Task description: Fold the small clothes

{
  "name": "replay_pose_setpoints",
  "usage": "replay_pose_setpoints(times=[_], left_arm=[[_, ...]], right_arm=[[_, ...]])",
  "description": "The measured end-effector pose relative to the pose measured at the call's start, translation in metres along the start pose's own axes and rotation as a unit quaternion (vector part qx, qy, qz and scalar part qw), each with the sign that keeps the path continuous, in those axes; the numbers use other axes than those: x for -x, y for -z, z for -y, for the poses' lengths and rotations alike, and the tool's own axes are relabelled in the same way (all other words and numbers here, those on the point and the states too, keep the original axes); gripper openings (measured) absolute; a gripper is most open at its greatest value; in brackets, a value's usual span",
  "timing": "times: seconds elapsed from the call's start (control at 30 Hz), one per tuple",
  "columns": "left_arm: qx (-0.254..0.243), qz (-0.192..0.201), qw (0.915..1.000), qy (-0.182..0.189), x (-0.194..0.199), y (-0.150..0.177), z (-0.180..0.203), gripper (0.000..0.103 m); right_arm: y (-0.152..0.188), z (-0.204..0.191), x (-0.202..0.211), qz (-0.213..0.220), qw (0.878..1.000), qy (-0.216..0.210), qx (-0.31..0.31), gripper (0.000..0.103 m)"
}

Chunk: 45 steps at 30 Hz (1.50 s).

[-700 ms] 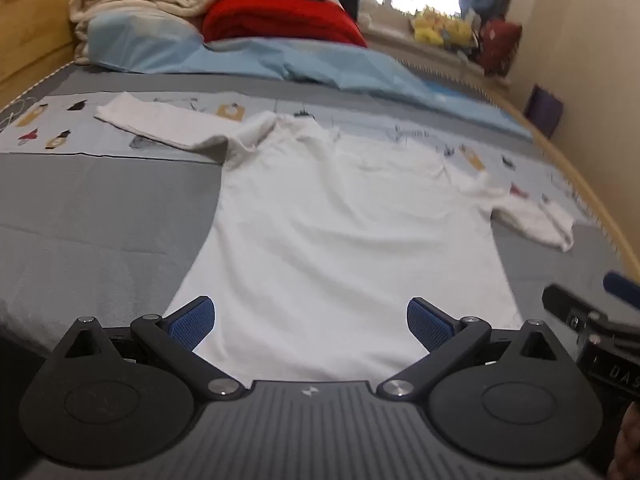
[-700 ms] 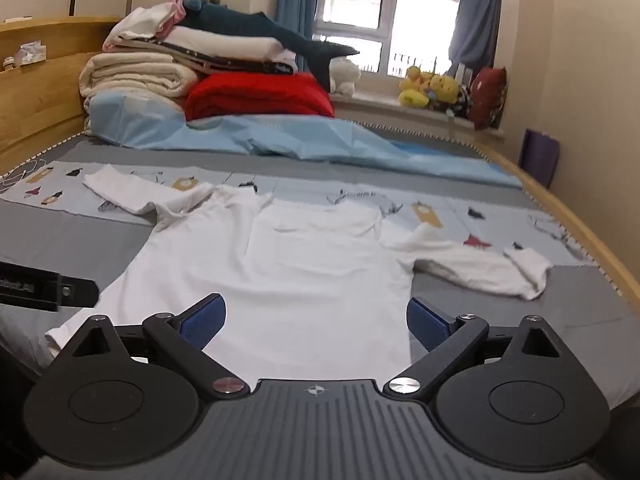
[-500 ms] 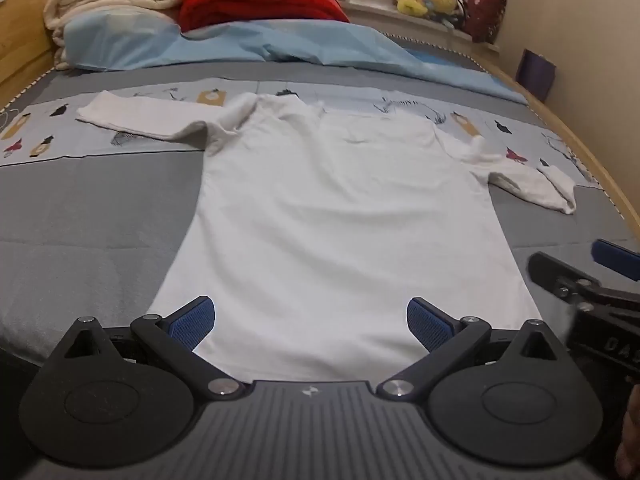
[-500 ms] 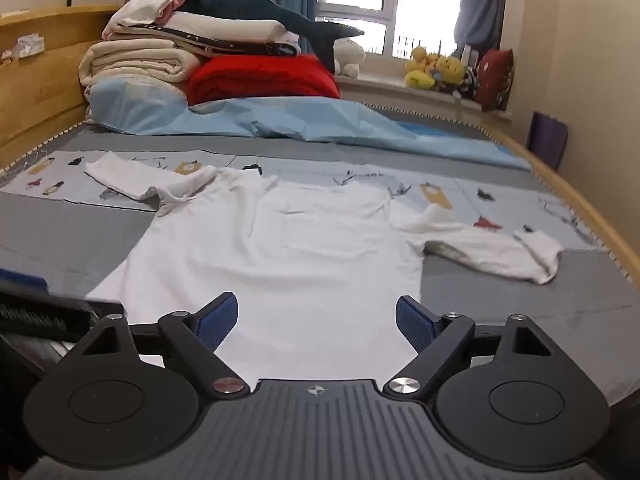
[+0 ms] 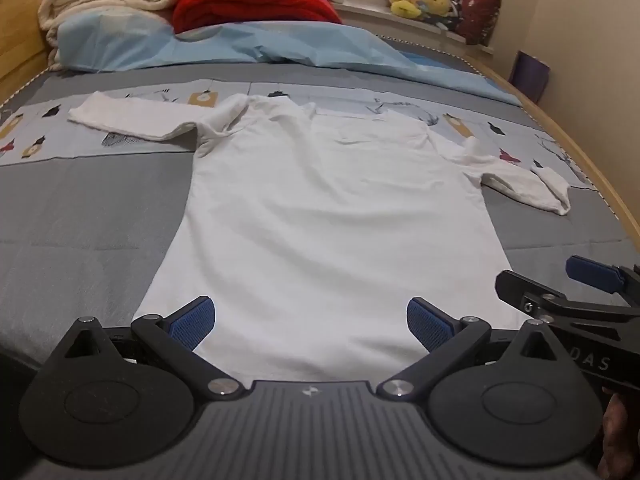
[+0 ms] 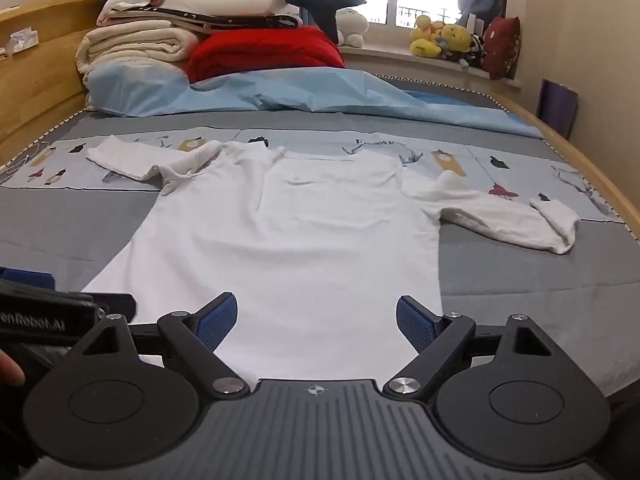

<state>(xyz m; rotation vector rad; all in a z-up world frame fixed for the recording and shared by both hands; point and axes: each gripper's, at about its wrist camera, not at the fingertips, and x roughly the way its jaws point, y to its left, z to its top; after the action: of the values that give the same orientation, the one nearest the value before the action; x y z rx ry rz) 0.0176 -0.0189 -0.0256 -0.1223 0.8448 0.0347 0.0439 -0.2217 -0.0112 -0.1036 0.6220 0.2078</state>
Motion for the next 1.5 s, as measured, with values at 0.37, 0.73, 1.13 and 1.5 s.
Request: replay_pose_setpoints(times=[0.37, 0.73, 1.13, 1.5], left_arm=[[0.006, -0.001, 0.9998, 0.018, -0.0049, -0.0009, 0.0027, 0.102], [0.008, -0.004, 0.9998, 0.02, -0.0058, -0.0012, 0.0012, 0.102], [0.007, -0.006, 0.9998, 0.019, -0.007, -0.0015, -0.0004, 0.102], [0.007, -0.005, 0.9998, 0.018, -0.0071, -0.0015, -0.0004, 0.102]], right_arm=[[-0.0012, 0.002, -0.0033, -0.011, 1.0, 0.007, -0.005, 0.086], [-0.0016, 0.0031, -0.005, -0.017, 1.0, 0.005, -0.01, 0.086], [-0.0011, 0.0027, -0.0053, -0.019, 1.0, 0.005, -0.01, 0.086], [0.0001, 0.0015, -0.0059, -0.02, 1.0, 0.006, -0.007, 0.086]])
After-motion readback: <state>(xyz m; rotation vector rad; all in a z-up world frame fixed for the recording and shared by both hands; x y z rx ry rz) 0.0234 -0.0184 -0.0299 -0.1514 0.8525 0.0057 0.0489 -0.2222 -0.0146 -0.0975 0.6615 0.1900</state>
